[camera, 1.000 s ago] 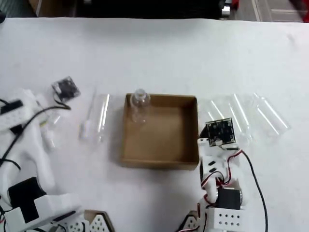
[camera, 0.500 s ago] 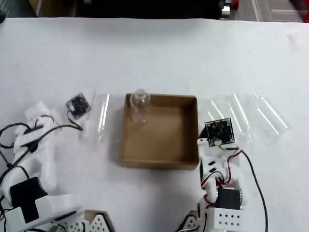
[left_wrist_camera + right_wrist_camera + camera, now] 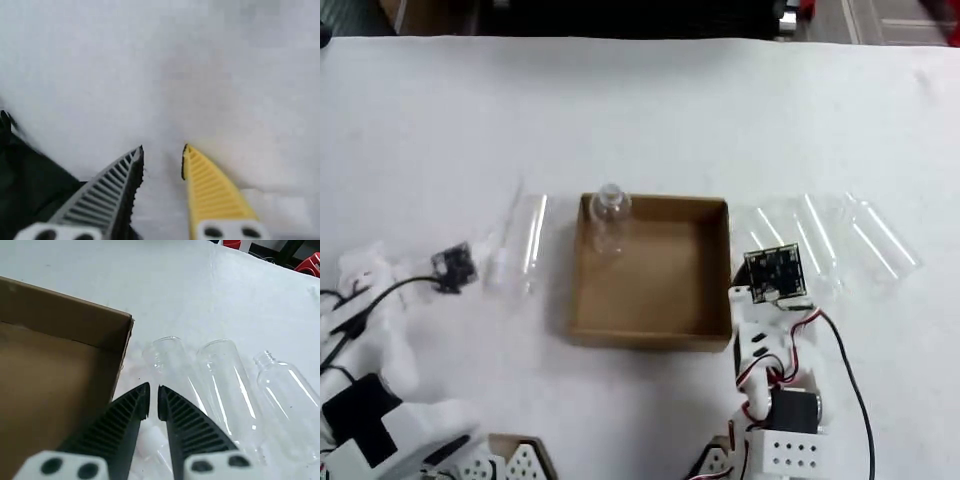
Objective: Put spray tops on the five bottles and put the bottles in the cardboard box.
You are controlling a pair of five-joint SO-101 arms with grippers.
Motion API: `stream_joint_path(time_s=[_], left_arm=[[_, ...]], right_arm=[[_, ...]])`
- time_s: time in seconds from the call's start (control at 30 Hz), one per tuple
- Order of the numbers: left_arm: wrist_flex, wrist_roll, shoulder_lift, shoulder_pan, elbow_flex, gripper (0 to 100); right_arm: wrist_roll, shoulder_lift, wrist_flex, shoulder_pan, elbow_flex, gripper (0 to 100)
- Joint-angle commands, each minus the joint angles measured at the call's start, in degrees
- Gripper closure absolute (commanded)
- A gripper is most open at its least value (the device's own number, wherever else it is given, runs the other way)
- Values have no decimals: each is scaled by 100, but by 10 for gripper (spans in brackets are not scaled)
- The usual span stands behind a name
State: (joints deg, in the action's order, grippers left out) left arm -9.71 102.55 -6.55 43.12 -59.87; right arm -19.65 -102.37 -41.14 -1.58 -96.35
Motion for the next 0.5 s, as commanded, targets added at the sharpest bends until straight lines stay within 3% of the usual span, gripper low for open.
stream_joint_path(time_s=[0.0, 0.1, 0.23, 0.27, 0.33, 0.47], left_arm=[[-185, 668, -171, 585, -53, 872], [-387, 554, -620, 629, -53, 872], [-431, -677, -1736, 391, -53, 872], [-580, -703, -2097, 391, -53, 872], [-1477, 18, -2914, 435, -35, 872], [-4870, 2453, -4690, 971, 273, 872]], right_arm=[[-70, -31, 101, 57, -53, 981], [-70, -31, 110, 57, -53, 981], [-70, -31, 101, 57, -53, 981], [-70, -31, 101, 57, -53, 981], [-70, -31, 92, 57, -53, 981], [-70, -31, 92, 57, -53, 981]])
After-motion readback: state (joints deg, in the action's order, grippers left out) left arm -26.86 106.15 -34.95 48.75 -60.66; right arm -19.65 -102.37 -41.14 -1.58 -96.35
